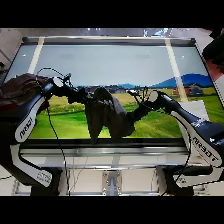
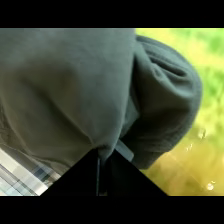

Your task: Fold the shirts.

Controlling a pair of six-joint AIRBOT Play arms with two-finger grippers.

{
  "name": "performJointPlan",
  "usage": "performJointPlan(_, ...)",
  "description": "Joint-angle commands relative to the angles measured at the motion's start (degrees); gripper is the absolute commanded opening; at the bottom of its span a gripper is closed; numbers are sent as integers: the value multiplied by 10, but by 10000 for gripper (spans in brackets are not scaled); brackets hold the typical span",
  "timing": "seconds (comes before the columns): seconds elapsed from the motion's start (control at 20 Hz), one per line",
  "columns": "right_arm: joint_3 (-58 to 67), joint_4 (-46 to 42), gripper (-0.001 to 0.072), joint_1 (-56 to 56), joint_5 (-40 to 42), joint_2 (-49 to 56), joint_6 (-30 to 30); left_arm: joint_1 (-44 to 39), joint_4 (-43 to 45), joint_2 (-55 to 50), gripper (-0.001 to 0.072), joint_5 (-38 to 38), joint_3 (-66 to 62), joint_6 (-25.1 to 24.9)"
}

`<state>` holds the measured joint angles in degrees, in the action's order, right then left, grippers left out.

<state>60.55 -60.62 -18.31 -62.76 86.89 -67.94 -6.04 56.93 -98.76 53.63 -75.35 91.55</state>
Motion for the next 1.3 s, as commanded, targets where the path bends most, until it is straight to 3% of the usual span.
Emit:
performJointPlan(0.0, 23, -49, 14, -2, -34, -10, -3, 19, 1, 28, 8, 1, -1, -12)
performJointPlan(0.15, 89, -113, 14, 34, -160, -70, -13, 87, 10, 129, 8, 37, -1, -59)
performJointPlan(0.35, 213, -116, 14, 70, -313, -209, -32, 202, 30, 306, 8, 60, -1, -66)
performJointPlan(0.55, 355, -71, 13, 67, -307, -312, -64, 246, 30, 488, 8, 54, -1, -92)
performJointPlan(0.8, 541, -74, 12, 67, -309, -343, -101, 247, 51, 685, 7, -5, -1, -117)
performJointPlan(1.0, 571, -121, 10, 67, -314, -335, -124, 247, 85, 718, 6, 85, -1, -109)
performJointPlan(1.15, 517, -165, 10, 73, -339, -292, -124, 247, 148, 645, 6, 119, 0, -75)
performJointPlan(1.25, 466, -141, 9, 84, -364, -241, -124, 241, 148, 557, 6, 136, 0, -85)
